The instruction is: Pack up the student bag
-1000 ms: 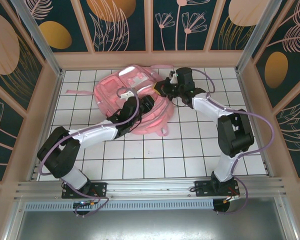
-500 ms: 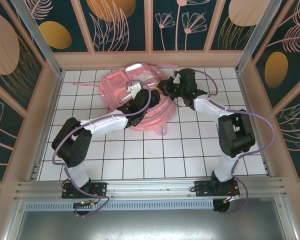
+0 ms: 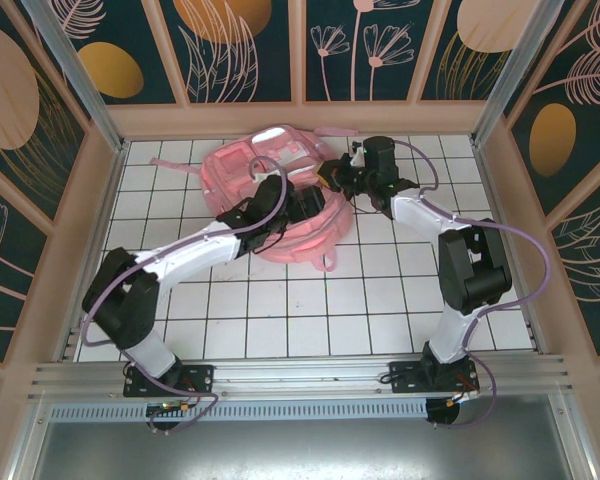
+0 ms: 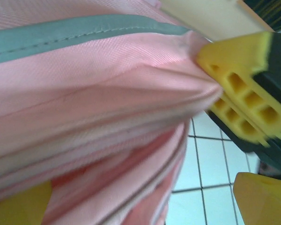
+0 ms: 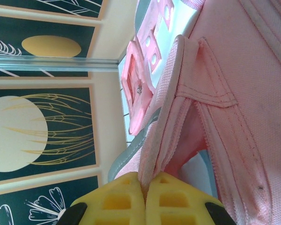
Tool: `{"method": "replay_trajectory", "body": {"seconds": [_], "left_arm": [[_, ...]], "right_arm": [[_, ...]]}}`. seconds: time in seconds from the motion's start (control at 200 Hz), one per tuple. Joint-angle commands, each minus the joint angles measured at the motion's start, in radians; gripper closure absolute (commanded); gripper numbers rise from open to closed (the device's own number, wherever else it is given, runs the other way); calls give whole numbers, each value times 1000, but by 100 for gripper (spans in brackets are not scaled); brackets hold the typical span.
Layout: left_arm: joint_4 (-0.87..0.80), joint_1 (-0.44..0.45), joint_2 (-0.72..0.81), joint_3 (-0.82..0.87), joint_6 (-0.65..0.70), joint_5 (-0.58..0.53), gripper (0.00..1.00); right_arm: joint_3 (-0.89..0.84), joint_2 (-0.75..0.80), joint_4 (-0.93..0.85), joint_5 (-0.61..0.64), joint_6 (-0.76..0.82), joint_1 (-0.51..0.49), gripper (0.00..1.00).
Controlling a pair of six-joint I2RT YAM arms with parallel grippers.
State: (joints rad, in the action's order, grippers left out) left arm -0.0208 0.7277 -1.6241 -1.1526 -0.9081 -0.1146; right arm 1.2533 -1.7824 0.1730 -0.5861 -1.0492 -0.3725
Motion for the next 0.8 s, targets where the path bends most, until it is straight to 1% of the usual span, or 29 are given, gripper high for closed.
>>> {"method": "replay_trajectory", "body": {"seconds": [0.0, 0.09, 0.215, 0.265, 0.33, 0.41, 0.51, 0.55, 0.595, 0.635, 0.67, 0.74, 0.795], "left_arm": [[-50, -7, 101, 60, -5, 52, 1], [-41, -8, 177, 116, 0, 34, 1], [-55, -14, 270, 167, 31, -70, 1], [-47, -26, 294, 201, 28, -101, 1], [-25, -57, 307, 246, 7, -93, 1], [6, -104, 298, 288, -23, -68, 1], [40, -151, 267, 312, -32, -53, 1], [57, -165, 253, 311, -31, -51, 1], [77, -173, 234, 310, -25, -62, 1], [87, -182, 216, 303, -25, -66, 1], [97, -186, 197, 295, -23, -64, 1], [114, -192, 161, 279, -24, -58, 1], [129, -194, 138, 270, -26, -49, 1]], "right_arm": [[4, 55, 69, -46, 37, 19, 97], [9, 53, 52, -45, 55, 27, 97], [14, 43, -18, -11, 138, 73, 97], [15, 25, -37, -20, 162, 103, 97], [13, -8, -42, -60, 177, 143, 95], [8, -39, -44, -86, 196, 169, 92], [11, -57, -79, -70, 246, 176, 81], [15, -61, -105, -57, 267, 181, 73], [15, -55, -129, -37, 285, 189, 61], [9, -42, -150, -14, 299, 196, 54], [2, -28, -170, 11, 314, 203, 50], [-10, 10, -223, 73, 356, 212, 45], [-20, 48, -276, 132, 392, 215, 44]]}}
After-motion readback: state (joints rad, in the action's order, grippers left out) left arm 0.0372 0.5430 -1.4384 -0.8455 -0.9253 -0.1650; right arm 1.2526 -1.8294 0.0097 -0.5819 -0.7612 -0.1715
